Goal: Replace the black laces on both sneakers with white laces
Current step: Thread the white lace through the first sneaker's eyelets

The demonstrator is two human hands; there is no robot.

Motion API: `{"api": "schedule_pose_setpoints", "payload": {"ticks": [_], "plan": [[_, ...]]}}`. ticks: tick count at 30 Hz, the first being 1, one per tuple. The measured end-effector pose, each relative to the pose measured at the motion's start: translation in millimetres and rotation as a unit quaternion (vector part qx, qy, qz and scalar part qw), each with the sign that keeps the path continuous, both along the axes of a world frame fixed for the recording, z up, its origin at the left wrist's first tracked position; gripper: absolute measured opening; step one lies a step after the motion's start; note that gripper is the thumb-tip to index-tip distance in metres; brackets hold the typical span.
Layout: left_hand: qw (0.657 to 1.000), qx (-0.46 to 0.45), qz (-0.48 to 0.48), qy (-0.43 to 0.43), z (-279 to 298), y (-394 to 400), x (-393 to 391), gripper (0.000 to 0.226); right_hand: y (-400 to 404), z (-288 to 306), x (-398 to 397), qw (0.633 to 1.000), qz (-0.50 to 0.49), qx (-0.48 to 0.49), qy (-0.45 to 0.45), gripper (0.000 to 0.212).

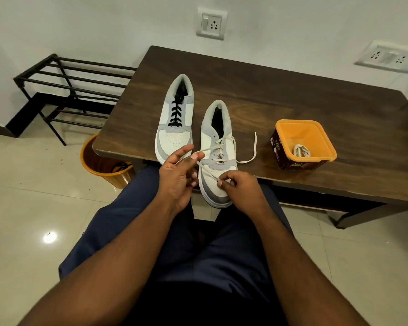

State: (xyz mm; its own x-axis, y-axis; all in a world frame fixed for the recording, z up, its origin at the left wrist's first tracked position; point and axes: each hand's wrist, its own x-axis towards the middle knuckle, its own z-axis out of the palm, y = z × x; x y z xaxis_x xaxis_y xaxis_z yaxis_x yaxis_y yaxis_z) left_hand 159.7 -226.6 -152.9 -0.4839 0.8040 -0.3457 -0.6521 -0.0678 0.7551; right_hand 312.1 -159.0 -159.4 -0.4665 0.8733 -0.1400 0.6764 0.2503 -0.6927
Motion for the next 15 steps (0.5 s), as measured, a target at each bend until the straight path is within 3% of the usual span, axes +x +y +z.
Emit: {"api": "schedule_pose_setpoints", "payload": {"ticks": [2, 4, 8, 11, 13, 15], "plan": [[0.998, -0.028, 0.011, 0.049, -1.4, 0.4, 1.1, 0.02, -0.3, 1.6, -0.6, 0.998, -0.047, -0.019, 0.045, 0.011], [0.987, -0.078, 0.022, 0.14, -4.6, 2.2, 2.3, 0.015, 1.8, 10.6, -3.6, 0.978, -0.114, -0.059, 0.163, 0.014], [0.94, -0.165, -0.001, 0.3, -18.1, 10.4, 1.5, 0.012, 19.0, 42.0, -17.4, 0.886, -0.223, -0.063, 0.402, 0.006], [0.912, -0.175, 0.015, 0.37, -19.4, 23.6, -2.1, 0.014, 38.2, 66.3, -28.3, 0.81, -0.261, -0.065, 0.521, 0.018], [0.899, -0.152, 0.018, 0.411, -12.4, 36.4, -4.7, 0.019, 50.6, 77.6, -34.0, 0.814, -0.237, -0.084, 0.524, 0.025], [0.878, -0.13, 0.01, 0.46, -4.0, 51.4, -9.9, 0.026, 59.4, 81.3, -38.9, 0.85, -0.205, -0.091, 0.476, 0.025]]}}
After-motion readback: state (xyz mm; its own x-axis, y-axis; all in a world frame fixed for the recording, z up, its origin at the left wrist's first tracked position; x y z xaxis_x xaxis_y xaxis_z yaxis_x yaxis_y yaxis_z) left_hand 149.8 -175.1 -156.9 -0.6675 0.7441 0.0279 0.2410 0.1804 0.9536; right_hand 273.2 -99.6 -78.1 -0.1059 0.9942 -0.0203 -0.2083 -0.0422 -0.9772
